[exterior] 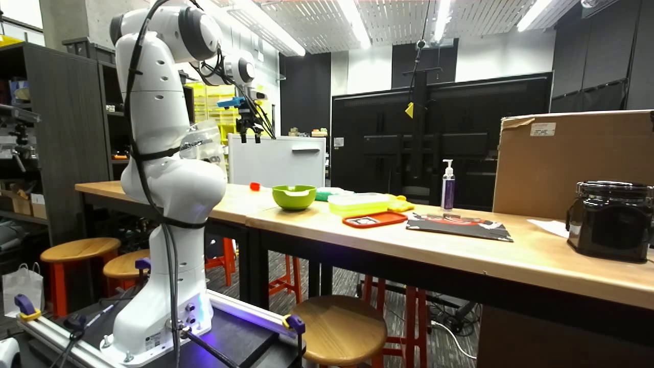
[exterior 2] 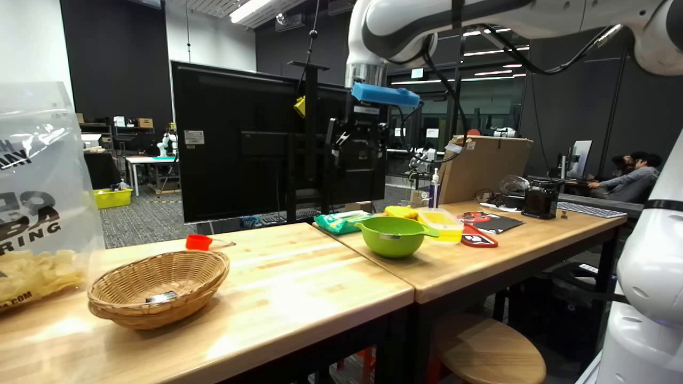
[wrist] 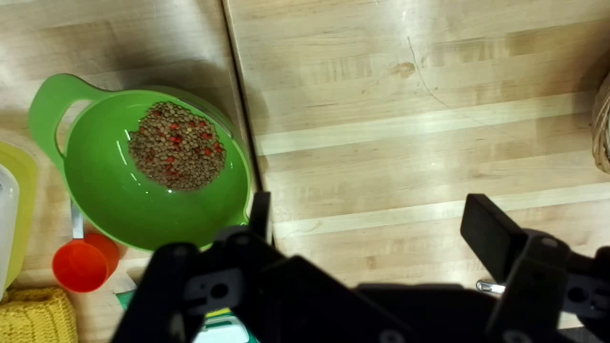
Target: Put the yellow cloth in the yellow bowl
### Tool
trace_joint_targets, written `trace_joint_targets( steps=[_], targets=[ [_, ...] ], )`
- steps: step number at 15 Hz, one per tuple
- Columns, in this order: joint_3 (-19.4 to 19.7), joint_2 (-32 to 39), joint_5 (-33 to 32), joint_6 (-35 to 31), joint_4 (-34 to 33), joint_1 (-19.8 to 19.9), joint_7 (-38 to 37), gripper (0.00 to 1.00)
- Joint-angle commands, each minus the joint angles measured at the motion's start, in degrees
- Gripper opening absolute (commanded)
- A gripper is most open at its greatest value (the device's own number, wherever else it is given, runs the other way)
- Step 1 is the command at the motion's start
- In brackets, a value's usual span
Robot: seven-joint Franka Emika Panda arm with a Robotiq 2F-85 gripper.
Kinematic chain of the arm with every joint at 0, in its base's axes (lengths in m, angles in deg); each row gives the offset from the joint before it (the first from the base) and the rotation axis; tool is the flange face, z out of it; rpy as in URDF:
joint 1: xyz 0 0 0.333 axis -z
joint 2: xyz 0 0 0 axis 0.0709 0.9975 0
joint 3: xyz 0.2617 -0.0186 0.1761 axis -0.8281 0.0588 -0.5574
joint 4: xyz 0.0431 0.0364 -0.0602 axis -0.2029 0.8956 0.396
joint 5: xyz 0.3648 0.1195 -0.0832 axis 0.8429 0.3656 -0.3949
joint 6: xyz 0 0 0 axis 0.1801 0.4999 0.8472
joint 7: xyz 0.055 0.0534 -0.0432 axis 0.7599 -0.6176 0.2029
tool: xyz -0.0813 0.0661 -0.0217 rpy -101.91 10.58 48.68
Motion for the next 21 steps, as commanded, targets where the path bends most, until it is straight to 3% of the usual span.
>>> trace_joint_targets(
  steps=[1, 16, 21],
  targets=[
    [0.8, 0.1, -0.2, 0.2, -0.2, -0.9, -0.2, 1.00],
    [0.9, 0.4, -0.1, 0.8, -0.3, -0.8, -0.7, 1.00],
    [0.9, 6.3, 0.2, 5.5, -7.9, -0.8, -6.0, 1.00]
  ],
)
